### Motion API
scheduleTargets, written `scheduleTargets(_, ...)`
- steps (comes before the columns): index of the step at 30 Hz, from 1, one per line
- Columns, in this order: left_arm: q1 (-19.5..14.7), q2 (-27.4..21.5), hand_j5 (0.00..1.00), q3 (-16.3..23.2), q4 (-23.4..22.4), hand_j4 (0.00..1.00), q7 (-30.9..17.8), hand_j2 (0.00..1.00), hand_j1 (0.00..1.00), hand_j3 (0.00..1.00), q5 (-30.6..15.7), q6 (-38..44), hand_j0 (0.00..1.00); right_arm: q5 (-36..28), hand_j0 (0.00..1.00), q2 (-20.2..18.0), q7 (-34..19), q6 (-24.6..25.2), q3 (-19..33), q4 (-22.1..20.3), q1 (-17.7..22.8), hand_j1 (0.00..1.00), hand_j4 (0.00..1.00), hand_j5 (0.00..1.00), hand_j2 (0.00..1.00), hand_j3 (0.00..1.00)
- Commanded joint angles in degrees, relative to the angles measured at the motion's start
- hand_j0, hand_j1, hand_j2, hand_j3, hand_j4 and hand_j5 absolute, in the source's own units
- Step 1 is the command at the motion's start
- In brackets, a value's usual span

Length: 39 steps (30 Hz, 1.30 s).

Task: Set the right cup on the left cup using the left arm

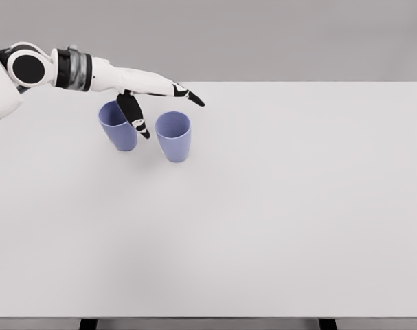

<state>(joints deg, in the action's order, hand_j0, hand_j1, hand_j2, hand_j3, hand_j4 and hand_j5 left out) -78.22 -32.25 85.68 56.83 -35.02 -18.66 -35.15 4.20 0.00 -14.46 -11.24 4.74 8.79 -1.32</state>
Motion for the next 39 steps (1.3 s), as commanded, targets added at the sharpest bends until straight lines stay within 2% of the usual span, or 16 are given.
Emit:
scheduleTargets(1, 0.0, 0.0, 1.00, -1.0, -0.4, 1.00, 0.0, 1.00, 1.00, 1.00, 2.0, 0.2, 1.00, 0.0, 1.00, 0.0, 0.0, 0.0, 0.0, 0.0, -0.1, 1.00, 1.00, 1.00, 1.00, 1.00)
scheduleTargets(4, 3.6, 0.4, 1.00, -11.1, -1.6, 1.00, 0.0, 1.00, 1.00, 1.00, 10.8, 0.2, 1.00, 0.0, 1.00, 0.0, 0.0, 0.0, 0.0, 0.0, -0.1, 1.00, 1.00, 1.00, 1.00, 1.00)
scheduleTargets(5, 4.0, 0.7, 1.00, -11.5, -1.7, 1.00, 0.0, 1.00, 1.00, 1.00, 11.3, 0.2, 1.00, 0.0, 1.00, 0.0, 0.0, -0.1, 0.0, 0.0, 0.0, 1.00, 1.00, 1.00, 1.00, 1.00)
scheduleTargets(10, 4.1, 1.9, 1.00, -11.3, -2.9, 1.00, 0.0, 1.00, 1.00, 1.00, 11.3, 0.2, 1.00, 0.0, 1.00, 0.0, 0.0, 0.0, 0.0, 0.0, 0.0, 1.00, 1.00, 1.00, 1.00, 1.00)
scheduleTargets(13, 5.4, 2.3, 1.00, -11.0, -2.9, 1.00, 0.0, 1.00, 1.00, 1.00, 11.5, 0.2, 1.00, 0.0, 1.00, 0.0, 0.0, 0.0, 0.0, 0.0, 0.0, 1.00, 1.00, 1.00, 1.00, 1.00)
scheduleTargets(16, 6.5, 2.4, 1.00, -11.6, -2.9, 1.00, 0.0, 1.00, 1.00, 1.00, 13.7, 0.2, 1.00, 0.0, 1.00, 0.0, 0.0, 0.0, 0.0, 0.0, -0.1, 1.00, 1.00, 1.00, 1.00, 1.00)
scheduleTargets(33, 7.7, 3.5, 1.00, -11.8, -3.9, 1.00, 0.0, 1.00, 1.00, 1.00, 13.5, 0.2, 1.00, 0.0, 1.00, 0.0, 0.0, 0.0, 0.0, 0.0, -0.1, 1.00, 1.00, 1.00, 1.00, 1.00)
scheduleTargets(39, 7.8, 4.0, 1.00, -12.7, -6.9, 1.00, 0.0, 1.00, 1.00, 1.00, 14.0, 0.2, 1.00, 0.0, 1.00, 0.0, 0.0, 0.0, 0.0, 0.0, 0.0, 1.00, 1.00, 1.00, 1.00, 1.00)
